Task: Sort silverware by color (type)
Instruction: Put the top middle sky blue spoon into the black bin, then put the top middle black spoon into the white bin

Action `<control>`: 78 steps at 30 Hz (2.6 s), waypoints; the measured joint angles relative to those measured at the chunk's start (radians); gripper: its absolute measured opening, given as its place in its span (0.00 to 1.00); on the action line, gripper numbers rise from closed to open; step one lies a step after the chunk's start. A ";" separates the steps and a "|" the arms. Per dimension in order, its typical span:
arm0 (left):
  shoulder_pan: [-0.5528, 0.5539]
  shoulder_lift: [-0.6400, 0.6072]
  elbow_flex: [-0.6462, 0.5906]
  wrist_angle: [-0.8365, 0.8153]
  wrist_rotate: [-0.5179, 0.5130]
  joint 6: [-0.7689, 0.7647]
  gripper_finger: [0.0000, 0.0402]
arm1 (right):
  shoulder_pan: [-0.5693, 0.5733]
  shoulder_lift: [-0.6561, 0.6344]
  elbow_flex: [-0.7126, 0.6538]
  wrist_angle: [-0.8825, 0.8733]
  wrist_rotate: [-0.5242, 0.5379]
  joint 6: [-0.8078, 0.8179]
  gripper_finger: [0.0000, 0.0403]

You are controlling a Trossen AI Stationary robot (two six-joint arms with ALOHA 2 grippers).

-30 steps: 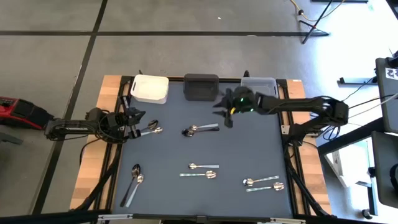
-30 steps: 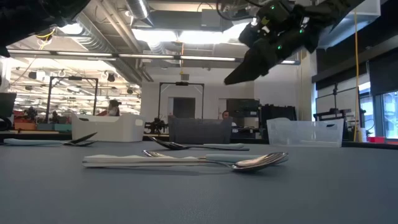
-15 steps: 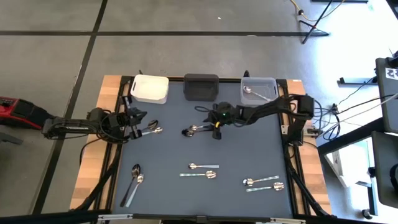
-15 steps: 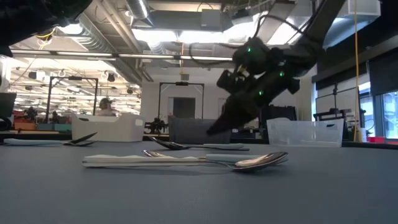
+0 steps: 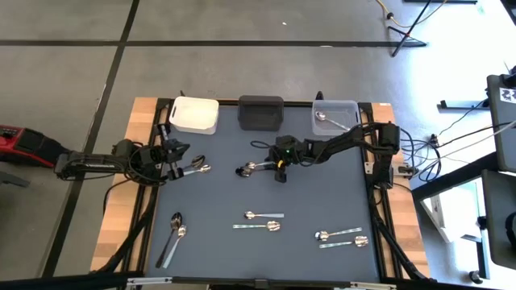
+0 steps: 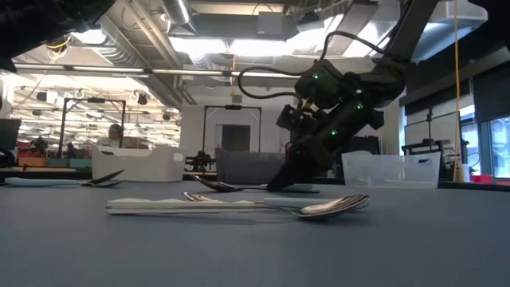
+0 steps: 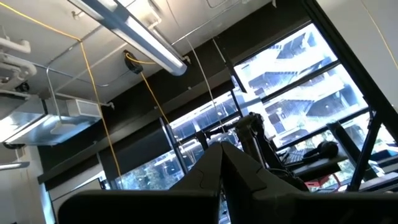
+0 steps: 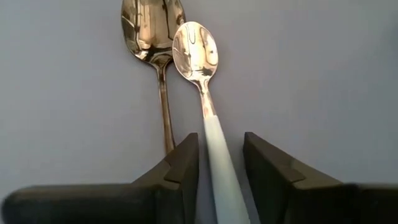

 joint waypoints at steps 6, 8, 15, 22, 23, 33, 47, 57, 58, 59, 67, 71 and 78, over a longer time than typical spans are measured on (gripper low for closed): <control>0.000 0.000 0.000 0.014 0.000 0.006 0.01 | 0.001 -0.001 0.000 -0.014 0.002 -0.003 0.05; 0.000 0.000 0.000 0.014 0.000 0.006 0.01 | 0.001 -0.002 0.000 -0.016 0.004 -0.015 0.03; 0.000 0.000 0.000 0.014 0.003 0.007 0.01 | 0.001 -0.022 -0.002 -0.021 0.014 -0.046 0.08; 0.000 0.000 -0.001 0.014 0.003 0.007 0.01 | -0.001 -0.144 -0.003 -0.007 0.104 -0.136 0.04; 0.000 0.000 -0.001 0.014 0.003 0.006 0.01 | -0.001 -0.163 -0.003 -0.007 0.129 -0.154 0.04; 0.000 0.000 -0.001 0.013 0.003 0.005 0.01 | -0.078 -0.218 0.139 -0.006 0.246 -0.339 0.06; 0.000 0.001 -0.002 0.005 0.004 -0.029 0.01 | -0.340 -0.144 0.167 0.045 -0.006 -0.220 0.07; 0.000 0.002 -0.002 0.004 0.022 -0.028 0.01 | -0.360 -0.023 0.167 0.072 0.030 -0.203 0.07; 0.000 0.002 -0.002 0.004 0.022 -0.028 0.01 | -0.360 -0.017 0.167 0.080 0.041 -0.204 0.07; 0.000 0.002 -0.002 0.005 0.023 -0.027 0.01 | -0.360 -0.014 0.167 0.086 0.050 -0.204 0.07; 0.000 0.002 -0.002 0.005 0.022 -0.027 0.01 | -0.359 -0.014 0.167 0.087 0.064 -0.176 0.16; 0.000 0.002 -0.002 0.006 0.022 -0.027 0.01 | -0.350 -0.025 0.167 0.084 0.054 -0.183 0.29; 0.000 0.002 -0.002 0.010 0.022 -0.022 0.01 | -0.295 -0.162 0.174 -0.052 0.019 -0.178 0.40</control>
